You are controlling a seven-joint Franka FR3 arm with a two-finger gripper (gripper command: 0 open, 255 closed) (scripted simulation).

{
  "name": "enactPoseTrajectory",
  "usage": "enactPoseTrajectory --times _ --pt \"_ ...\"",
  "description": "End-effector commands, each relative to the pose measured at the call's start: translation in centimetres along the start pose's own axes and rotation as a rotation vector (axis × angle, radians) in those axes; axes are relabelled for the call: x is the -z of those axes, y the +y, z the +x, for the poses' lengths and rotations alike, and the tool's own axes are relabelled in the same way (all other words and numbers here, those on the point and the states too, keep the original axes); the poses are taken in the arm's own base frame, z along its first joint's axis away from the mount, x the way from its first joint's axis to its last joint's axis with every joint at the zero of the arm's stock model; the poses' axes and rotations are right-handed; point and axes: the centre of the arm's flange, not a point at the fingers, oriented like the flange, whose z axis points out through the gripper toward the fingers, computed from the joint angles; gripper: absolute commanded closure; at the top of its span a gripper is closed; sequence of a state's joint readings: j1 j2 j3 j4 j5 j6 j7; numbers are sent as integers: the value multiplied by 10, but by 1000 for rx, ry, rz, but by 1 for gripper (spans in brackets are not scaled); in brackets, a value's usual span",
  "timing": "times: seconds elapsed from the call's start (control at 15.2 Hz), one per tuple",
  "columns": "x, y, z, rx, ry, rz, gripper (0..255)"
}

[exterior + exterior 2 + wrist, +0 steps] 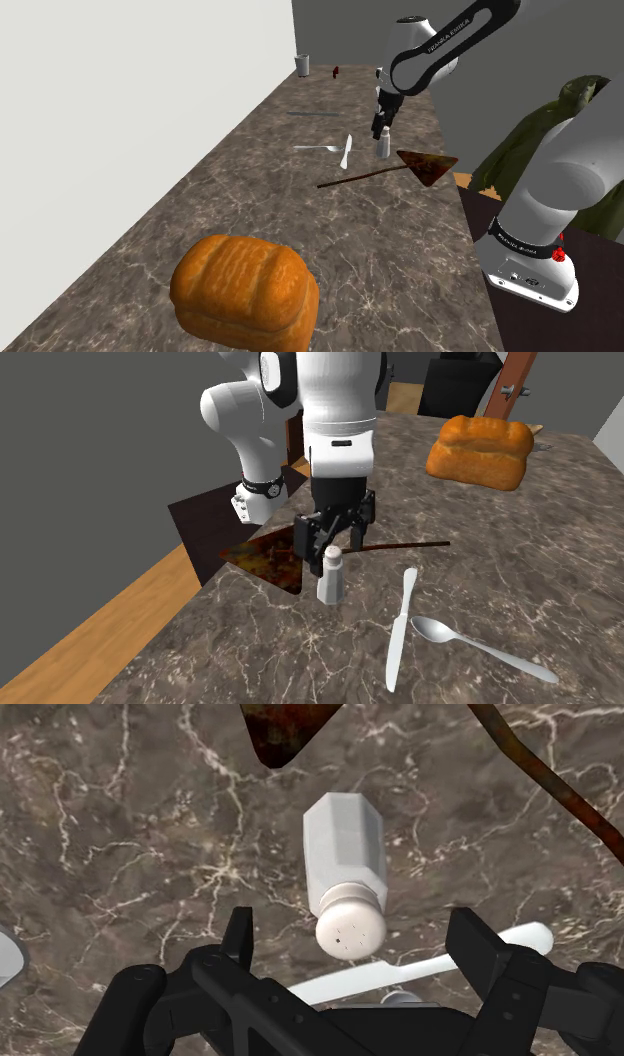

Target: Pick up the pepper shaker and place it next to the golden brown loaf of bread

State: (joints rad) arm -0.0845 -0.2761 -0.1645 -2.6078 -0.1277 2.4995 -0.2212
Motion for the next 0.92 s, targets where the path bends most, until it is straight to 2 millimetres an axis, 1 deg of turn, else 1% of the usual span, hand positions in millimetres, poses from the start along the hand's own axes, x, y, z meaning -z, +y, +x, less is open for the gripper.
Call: enactPoseTrajectory --times 0.0,0.33,0.4,0.86 --pt "-2 1 0 0 1 0 0" --pt "-2 1 0 0 1 0 0" --pt "-2 1 0 0 1 0 255" --pt "-1 1 0 0 1 0 255"
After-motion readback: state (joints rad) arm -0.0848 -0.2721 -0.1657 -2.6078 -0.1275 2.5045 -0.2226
